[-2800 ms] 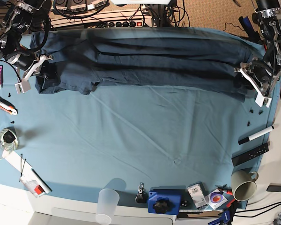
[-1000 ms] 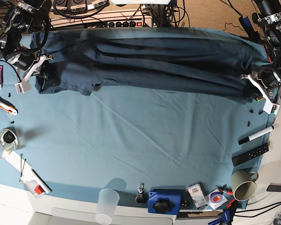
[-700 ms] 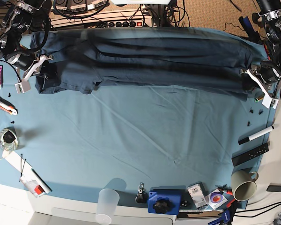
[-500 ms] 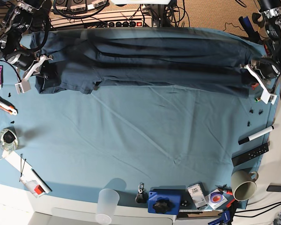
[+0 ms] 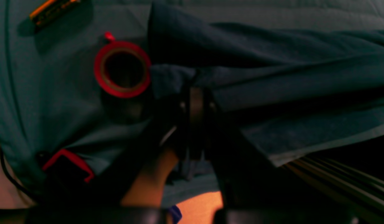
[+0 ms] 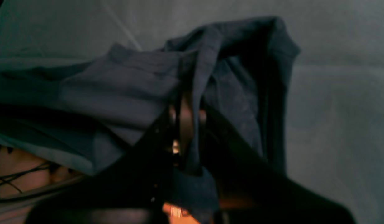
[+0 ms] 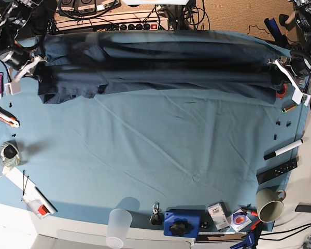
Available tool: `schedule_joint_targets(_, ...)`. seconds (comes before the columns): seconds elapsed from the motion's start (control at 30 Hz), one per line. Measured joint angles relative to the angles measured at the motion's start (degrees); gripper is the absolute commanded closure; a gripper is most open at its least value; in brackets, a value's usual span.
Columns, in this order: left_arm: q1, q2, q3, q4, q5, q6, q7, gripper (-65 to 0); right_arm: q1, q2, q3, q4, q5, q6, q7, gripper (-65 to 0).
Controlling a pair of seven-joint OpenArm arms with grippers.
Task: Fold the T-shirt properly
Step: 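Pull both grippers outward along the shirt, stretching the folded strip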
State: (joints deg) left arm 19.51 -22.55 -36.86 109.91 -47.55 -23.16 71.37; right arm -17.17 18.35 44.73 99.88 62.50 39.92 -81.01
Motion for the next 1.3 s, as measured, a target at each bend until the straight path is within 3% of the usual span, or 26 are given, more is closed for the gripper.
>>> schedule_joint_targets(0.33, 2.25, 0.0, -0.02, 0.0, -0.09, -0.02, 0.17, 0.0, -2.19, -0.13, 0.15, 0.0, -0.02, 0.02, 0.0, 0.0)
schedule_joint_targets(0.4, 2.38, 0.0, 0.0, 0.0, -0.07, -2.51, 0.11, 0.0, -2.16, -0.13, 0.15, 0.0, -0.02, 0.02, 0.02, 0.0)
schedule_joint_targets(0.47, 2.38, -0.02, -0.02, 0.0, -0.39, -3.67, 0.15, -12.5, -2.19, -0.13, 0.15, 0.0, 0.02, 0.02, 0.02, -2.5)
schedule_joint_targets(0.53, 2.38, -0.02, -0.02, 0.0, -2.12, -3.72, 0.04, -24.8, -2.19, -0.13, 0.17, 0.0, -0.04, 0.02, 0.07, -13.5)
schedule_joint_targets(0.6, 2.36, -0.02, -0.02, 0.0, -3.58, -3.72, -0.07, -30.7, -2.19, -0.11, 0.17, 0.0, -0.04, 0.0, 0.04, -19.0)
schedule_joint_targets(0.73, 2.38, -0.02, -0.02, 0.0, -3.65, -3.69, -0.39, -31.0, -2.19, -0.11, 0.17, 0.0, -0.04, 0.0, 0.02, -19.0)
schedule_joint_targets(0.9, 2.34, 0.74, -0.02, -0.04, -3.58, -1.7, -5.42, -31.0, -2.19, -0.13, 0.17, 0.0, -0.02, 0.0, 0.02, -19.0)
schedule_joint_targets(1.03, 2.36, 2.86, -0.02, -2.01, -1.16, 2.21, -5.49, -31.0, -2.19, -0.11, 0.17, 0.0, -0.04, 0.0, 0.02, -19.0)
schedule_joint_targets(1.3, -0.39, 4.46, -0.15, -11.74, -1.09, 2.29, -6.49, -31.0, -2.19, -0.11, 0.17, 0.0, -0.04, 0.0, 0.02, -19.0)
